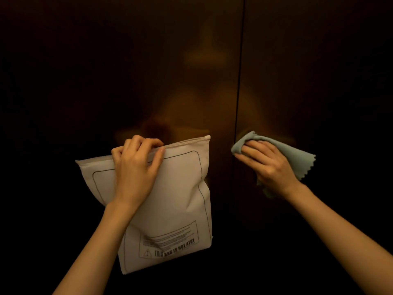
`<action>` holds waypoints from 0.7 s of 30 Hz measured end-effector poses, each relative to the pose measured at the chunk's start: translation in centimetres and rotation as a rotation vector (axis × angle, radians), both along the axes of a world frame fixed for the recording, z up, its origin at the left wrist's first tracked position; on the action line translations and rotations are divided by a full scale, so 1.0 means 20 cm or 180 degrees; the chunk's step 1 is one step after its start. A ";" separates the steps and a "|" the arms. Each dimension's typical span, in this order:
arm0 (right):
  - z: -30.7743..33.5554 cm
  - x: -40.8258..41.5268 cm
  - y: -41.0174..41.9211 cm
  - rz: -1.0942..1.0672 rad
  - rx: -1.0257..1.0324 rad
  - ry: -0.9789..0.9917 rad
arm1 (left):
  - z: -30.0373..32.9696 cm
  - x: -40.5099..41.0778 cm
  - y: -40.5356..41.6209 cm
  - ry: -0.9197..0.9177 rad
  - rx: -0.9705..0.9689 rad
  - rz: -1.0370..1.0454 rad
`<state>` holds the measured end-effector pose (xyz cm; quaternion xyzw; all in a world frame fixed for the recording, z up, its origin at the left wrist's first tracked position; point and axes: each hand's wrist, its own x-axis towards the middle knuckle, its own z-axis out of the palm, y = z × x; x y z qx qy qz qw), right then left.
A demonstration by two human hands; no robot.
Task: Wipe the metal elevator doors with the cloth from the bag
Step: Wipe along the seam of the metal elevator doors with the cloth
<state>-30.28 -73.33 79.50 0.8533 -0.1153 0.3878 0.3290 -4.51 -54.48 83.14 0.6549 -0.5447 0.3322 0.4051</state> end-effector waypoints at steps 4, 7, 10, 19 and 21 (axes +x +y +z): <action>0.17 0.04 -0.01 0.0001 -0.0232 -0.0241 | 0.07 -0.01 -0.03 -0.0021 -0.0096 -0.0073; 0.40 0.06 -0.03 -0.0030 -0.0344 -0.0589 | 0.14 -0.03 -0.05 -0.0033 -0.0165 -0.0140; 0.62 0.08 -0.03 -0.0140 -0.0383 -0.0931 | 0.18 -0.05 -0.07 -0.0125 -0.0236 -0.0151; 0.44 0.07 0.01 -0.0143 -0.0212 -0.0918 | 0.19 -0.07 -0.08 -0.0047 -0.0349 -0.0204; 0.39 0.05 0.01 -0.0143 -0.0138 -0.0844 | 0.20 -0.07 -0.07 -0.0038 -0.0367 -0.0197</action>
